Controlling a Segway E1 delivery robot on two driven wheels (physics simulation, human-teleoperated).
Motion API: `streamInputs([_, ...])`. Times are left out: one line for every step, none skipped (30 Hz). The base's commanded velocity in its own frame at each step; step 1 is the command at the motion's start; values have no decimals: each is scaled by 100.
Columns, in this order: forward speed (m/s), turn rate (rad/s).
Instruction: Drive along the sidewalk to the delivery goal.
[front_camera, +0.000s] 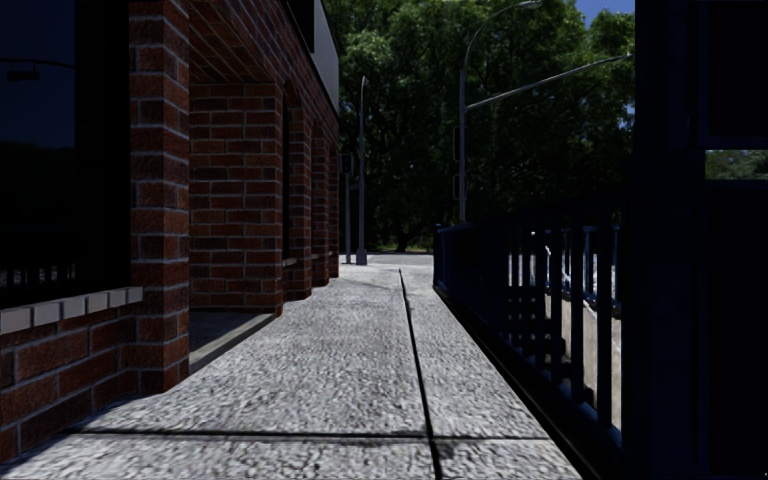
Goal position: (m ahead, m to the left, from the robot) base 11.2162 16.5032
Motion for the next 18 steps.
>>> streamInputs([200, 0])
streamInputs([200, 0])
streamInputs([200, 0])
streamInputs([200, 0])
streamInputs([200, 0])
streamInputs([200, 0])
streamInputs([200, 0])
streamInputs([200, 0])
streamInputs([200, 0])
streamInputs([200, 0])
streamInputs([200, 0])
streamInputs([200, 0])
streamInputs([200, 0])
streamInputs([200, 0])
streamInputs([200, 0])
streamInputs([200, 0])
streamInputs([200, 0])
streamInputs([200, 0])
